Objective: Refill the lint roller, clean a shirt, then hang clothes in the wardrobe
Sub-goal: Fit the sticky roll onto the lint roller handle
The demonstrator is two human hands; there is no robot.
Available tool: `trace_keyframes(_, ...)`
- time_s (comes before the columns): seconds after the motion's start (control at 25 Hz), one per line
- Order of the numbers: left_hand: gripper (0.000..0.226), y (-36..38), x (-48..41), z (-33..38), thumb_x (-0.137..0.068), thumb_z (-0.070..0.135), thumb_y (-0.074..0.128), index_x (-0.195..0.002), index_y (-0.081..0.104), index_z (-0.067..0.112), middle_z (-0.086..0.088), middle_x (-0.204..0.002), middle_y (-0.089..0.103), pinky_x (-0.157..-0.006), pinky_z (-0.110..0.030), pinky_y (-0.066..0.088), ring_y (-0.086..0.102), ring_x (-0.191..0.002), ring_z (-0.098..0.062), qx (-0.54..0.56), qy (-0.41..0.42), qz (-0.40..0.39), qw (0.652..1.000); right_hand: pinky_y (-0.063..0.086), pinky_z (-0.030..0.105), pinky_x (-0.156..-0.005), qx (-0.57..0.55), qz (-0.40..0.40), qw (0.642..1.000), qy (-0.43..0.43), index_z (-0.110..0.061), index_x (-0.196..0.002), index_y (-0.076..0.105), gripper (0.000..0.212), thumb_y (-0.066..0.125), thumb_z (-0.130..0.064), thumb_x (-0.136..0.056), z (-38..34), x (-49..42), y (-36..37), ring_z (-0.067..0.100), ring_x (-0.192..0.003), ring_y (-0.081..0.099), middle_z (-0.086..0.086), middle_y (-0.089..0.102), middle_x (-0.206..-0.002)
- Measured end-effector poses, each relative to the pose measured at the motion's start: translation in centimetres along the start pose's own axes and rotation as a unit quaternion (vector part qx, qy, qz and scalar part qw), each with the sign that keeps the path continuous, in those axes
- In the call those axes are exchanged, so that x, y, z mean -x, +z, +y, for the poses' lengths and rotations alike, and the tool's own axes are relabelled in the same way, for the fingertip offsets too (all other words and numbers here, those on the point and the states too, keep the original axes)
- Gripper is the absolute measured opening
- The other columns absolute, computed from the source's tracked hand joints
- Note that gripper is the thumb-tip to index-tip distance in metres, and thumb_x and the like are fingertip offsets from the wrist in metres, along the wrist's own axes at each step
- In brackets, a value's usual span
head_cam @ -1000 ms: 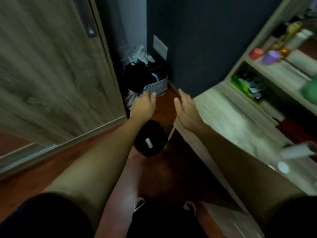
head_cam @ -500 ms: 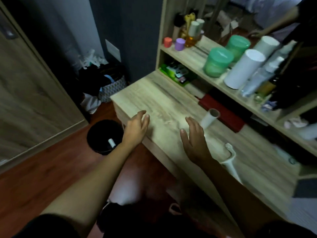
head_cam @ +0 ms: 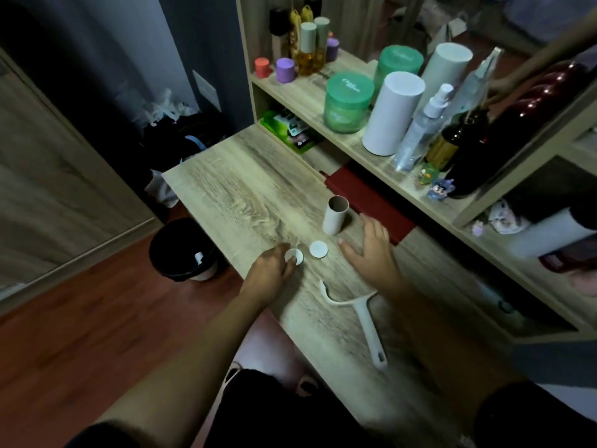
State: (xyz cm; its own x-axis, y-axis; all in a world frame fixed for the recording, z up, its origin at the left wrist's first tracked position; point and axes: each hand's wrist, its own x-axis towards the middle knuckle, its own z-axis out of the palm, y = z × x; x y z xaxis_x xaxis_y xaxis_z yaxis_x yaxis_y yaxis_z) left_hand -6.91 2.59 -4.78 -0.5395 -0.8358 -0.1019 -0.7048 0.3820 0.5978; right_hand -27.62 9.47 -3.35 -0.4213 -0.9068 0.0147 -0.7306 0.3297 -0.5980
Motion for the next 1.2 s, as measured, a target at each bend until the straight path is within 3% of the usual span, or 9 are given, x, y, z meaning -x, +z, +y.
trace_keyframes(0.08,0.044,0.3,-0.5,0.0,-0.092,0.034,0.047,-0.123,0.054,0.003,-0.021,-0.116,0.063,-0.08,-0.036,0.048,0.061,-0.103,-0.037,-0.033,0.041,-0.005,0.999,0.025,0.037,-0.109,-0.013,-0.026,1.0,0.008,-0.007,-0.142,0.028,0.08,0.063,-0.045,-0.081,0.7,-1.4,0.8,0.028,-0.133,0.032,0.014,0.039,-0.141)
trace_keyframes(0.28,0.038,2.2,-2.1,-1.4,-0.085,0.028,0.063,-0.117,0.061,0.007,-0.016,-0.12,0.062,-0.084,-0.037,0.052,0.061,-0.1,-0.039,-0.09,0.076,-0.033,0.992,0.03,0.039,-0.109,-0.048,-0.06,0.997,-0.002,-0.003,-0.14,0.03,0.084,0.071,-0.039,-0.076,1.9,-4.2,3.1,0.03,-0.13,0.039,0.019,0.042,-0.139)
trace_keyframes(0.44,0.029,3.1,-2.2,-1.7,-0.089,0.025,0.057,-0.114,0.06,0.013,-0.007,-0.128,0.059,-0.089,-0.037,0.045,0.052,-0.106,-0.035,-0.124,0.061,-0.019,0.99,0.039,0.036,-0.1,-0.081,-0.062,0.995,-0.015,-0.001,-0.129,0.042,0.063,0.068,-0.033,-0.081,2.0,-5.4,3.6,0.03,-0.118,0.05,0.019,0.053,-0.126)
trace_keyframes(0.6,0.026,3.2,-2.4,-1.3,-0.087,0.02,0.059,-0.111,0.062,0.012,-0.009,-0.117,0.063,-0.081,-0.038,0.049,0.053,-0.099,-0.034,-0.126,0.068,0.008,0.99,0.042,0.03,-0.09,-0.1,-0.077,0.992,-0.016,-0.005,-0.121,0.048,0.048,0.064,-0.031,-0.084,2.0,-6.0,3.3,0.025,-0.109,0.056,0.014,0.059,-0.117)
trace_keyframes(0.68,0.031,2.4,-2.7,-0.7,-0.086,0.025,0.062,-0.113,0.062,0.011,-0.011,-0.11,0.063,-0.079,-0.035,0.046,0.056,-0.098,-0.032,-0.039,-0.001,0.039,0.998,0.042,0.027,-0.086,-0.11,-0.066,0.991,-0.027,-0.01,-0.124,0.046,0.05,0.064,-0.032,-0.084,1.6,-5.6,2.7,0.02,-0.106,0.055,0.009,0.056,-0.119)
trace_keyframes(0.76,0.034,0.7,-2.8,0.7,-0.084,0.03,0.065,-0.112,0.062,0.012,-0.007,-0.106,0.065,-0.08,-0.032,0.049,0.062,-0.093,-0.023,0.111,-0.078,0.123,0.983,0.039,0.016,-0.081,-0.113,-0.052,0.99,-0.06,-0.013,-0.127,0.045,0.05,0.066,-0.029,-0.083,1.3,-5.0,1.7,0.012,-0.102,0.051,0.001,0.05,-0.117)
trace_keyframes(0.88,0.027,-2.7,-2.8,3.9,-0.084,0.025,0.069,-0.109,0.063,0.021,0.009,-0.105,0.067,-0.08,-0.018,0.051,0.065,-0.09,-0.008,0.278,-0.076,0.169,0.943,0.032,0.003,-0.078,-0.105,-0.041,0.987,-0.113,-0.015,-0.122,0.051,0.049,0.07,-0.026,-0.078,1.0,-4.2,0.4,0.009,-0.096,0.05,-0.005,0.043,-0.11)
trace_keyframes(1.0,0.026,-4.1,-2.5,5.9,-0.084,0.02,0.069,-0.108,0.063,0.023,0.017,-0.105,0.066,-0.078,-0.016,0.051,0.066,-0.09,-0.008,0.357,-0.041,0.138,0.923,0.042,0.018,-0.08,-0.081,-0.034,0.982,-0.165,-0.014,-0.121,0.053,0.053,0.064,-0.036,-0.074,0.8,-3.9,-0.2,0.017,-0.093,0.053,0.003,0.044,-0.106)
trace_keyframes(1.2,0.028,-4.1,-1.7,6.3,-0.081,0.017,0.072,-0.108,0.065,0.022,0.012,-0.102,0.067,-0.073,-0.013,0.049,0.067,-0.087,-0.012,0.367,-0.025,0.129,0.921,0.049,0.035,-0.084,-0.058,-0.03,0.98,-0.188,-0.016,-0.123,0.053,0.054,0.062,-0.038,-0.075,-0.1,-3.8,-0.6,0.021,-0.096,0.052,0.005,0.044,-0.108)
